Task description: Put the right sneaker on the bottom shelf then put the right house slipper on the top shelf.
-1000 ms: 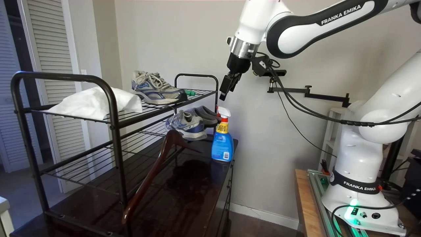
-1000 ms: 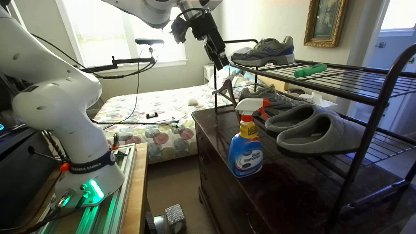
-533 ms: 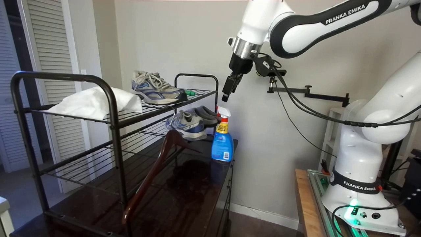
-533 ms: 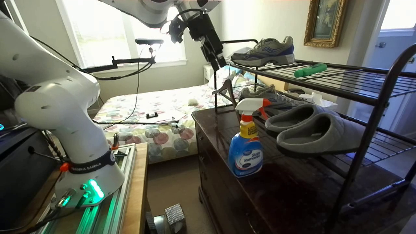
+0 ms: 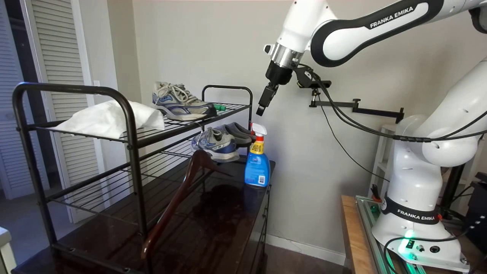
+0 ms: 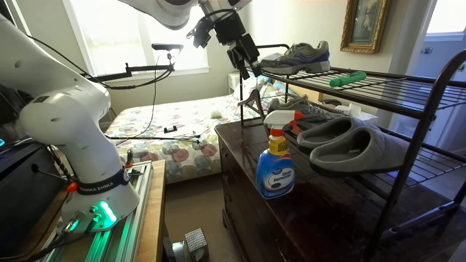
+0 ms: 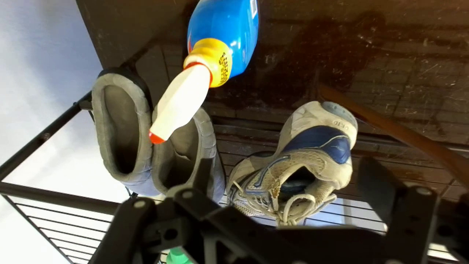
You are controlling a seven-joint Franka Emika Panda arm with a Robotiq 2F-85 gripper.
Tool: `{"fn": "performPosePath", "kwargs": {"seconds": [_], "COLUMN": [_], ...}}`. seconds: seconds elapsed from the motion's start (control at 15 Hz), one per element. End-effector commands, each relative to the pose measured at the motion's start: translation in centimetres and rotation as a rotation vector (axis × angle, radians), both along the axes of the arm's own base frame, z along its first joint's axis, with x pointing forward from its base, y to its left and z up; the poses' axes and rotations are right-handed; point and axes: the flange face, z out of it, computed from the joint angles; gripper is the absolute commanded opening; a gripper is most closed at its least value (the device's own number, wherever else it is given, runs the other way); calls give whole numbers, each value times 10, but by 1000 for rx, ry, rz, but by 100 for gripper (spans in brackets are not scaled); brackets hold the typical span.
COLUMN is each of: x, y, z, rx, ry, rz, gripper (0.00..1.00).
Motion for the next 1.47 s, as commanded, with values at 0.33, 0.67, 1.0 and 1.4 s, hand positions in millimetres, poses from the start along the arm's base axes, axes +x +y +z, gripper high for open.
{"fn": "performPosePath", "kwargs": {"seconds": [0.33, 0.67, 1.0, 1.4], "x": [-8, 13, 7, 18], "y": [-157, -209, -208, -231], "z": [-42, -62, -64, -73], "rx": [136, 314, 299, 251], "ry": [-42, -74, -58, -19], "rz": [266, 122, 132, 173], "gripper": [100, 100, 100, 100]}}
